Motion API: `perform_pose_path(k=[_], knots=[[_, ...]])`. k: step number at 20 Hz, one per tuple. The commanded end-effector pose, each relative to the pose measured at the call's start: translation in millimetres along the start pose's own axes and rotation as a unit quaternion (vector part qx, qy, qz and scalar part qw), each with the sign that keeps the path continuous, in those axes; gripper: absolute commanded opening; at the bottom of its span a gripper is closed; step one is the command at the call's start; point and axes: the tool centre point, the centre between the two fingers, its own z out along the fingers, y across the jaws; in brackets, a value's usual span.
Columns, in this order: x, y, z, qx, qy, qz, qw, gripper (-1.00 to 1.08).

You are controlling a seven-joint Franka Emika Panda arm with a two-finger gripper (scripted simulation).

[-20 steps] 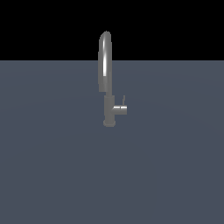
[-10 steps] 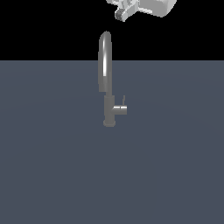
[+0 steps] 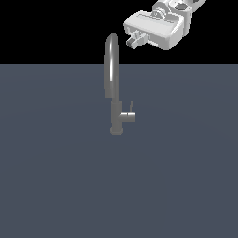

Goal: Turn on the faucet by rotating a designated handle.

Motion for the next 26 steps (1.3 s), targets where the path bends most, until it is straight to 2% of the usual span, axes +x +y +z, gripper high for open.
perform_pose_path(k=[1, 6, 10, 19, 23, 26], knots=[[19.3, -1.2, 2.3, 0.023, -0.023, 0.022, 0.9992, -1.0], [59.7, -1.1, 10.4, 0.07, -0.07, 0.07, 0.9926, -1.0], [94.2, 1.2, 20.6, 0.111, -0.11, 0.111, 0.9813, -1.0], [163.5, 11.7, 54.3, 0.198, -0.195, 0.2, 0.9396, -1.0], [183.5, 16.0, 68.5, 0.224, -0.221, 0.227, 0.9218, -1.0], [193.3, 18.3, 76.6, 0.238, -0.233, 0.24, 0.9117, -1.0]])
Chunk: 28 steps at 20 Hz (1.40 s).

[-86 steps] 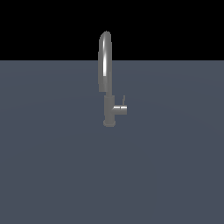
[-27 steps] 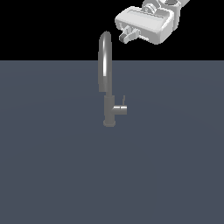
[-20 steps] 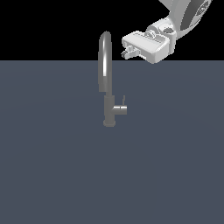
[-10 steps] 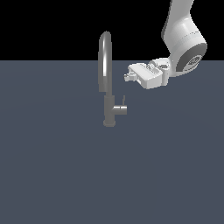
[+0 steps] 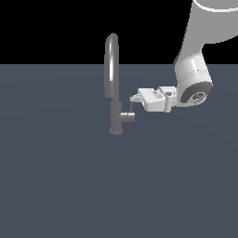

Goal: Turn on the faucet by rotating a designated handle.

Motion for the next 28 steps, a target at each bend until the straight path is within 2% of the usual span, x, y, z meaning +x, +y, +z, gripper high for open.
perform_pose_path(k=[1, 10, 28], knots=[[9.0, -1.2, 1.9, 0.012, -0.011, 0.011, 0.9998, -1.0], [16.2, -1.2, 3.5, 0.019, -0.019, 0.019, 0.9995, -1.0], [6.1, 31.6, 4.8, 0.02, -0.018, 0.019, 0.9995, -1.0]])
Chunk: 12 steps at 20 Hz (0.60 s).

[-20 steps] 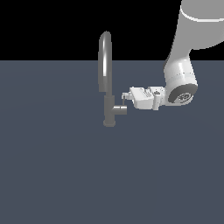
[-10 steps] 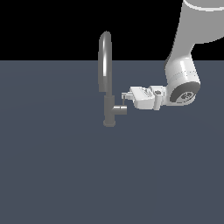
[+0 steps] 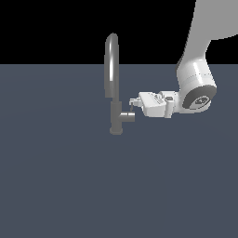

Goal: Turn on the faucet by rotating a designated handle.

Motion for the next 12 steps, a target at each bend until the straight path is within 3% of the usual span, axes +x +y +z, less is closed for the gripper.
perform_pose_path(k=[1, 9, 12], knots=[[0.1, 8.3, 0.0, -0.002, -0.001, 0.002, 1.0, -1.0], [-0.2, 30.9, 0.0, -0.003, -0.002, 0.002, 1.0, -1.0], [-1.5, 27.6, 0.0, -0.001, 0.0, -0.003, 1.0, -1.0]])
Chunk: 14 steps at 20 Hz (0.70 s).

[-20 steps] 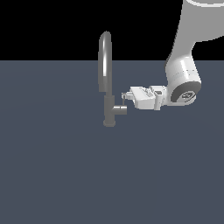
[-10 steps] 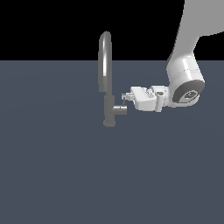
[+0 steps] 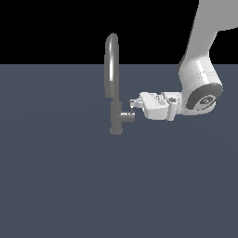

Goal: Turn on the faucet by rotating a designated handle.

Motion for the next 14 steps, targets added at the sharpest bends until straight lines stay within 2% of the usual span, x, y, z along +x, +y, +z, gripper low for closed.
perform_pose_path(k=[1, 8, 10, 14], knots=[[4.1, 6.6, 0.0, -0.001, -0.001, 0.002, 1.0, -1.0], [19.5, 33.4, -0.1, -0.002, -0.002, 0.006, 1.0, -1.0], [9.6, 23.8, -0.1, -0.001, 0.0, -0.004, 1.0, -1.0], [34.1, 40.5, -0.1, -0.002, -0.001, 0.002, 1.0, -1.0]])
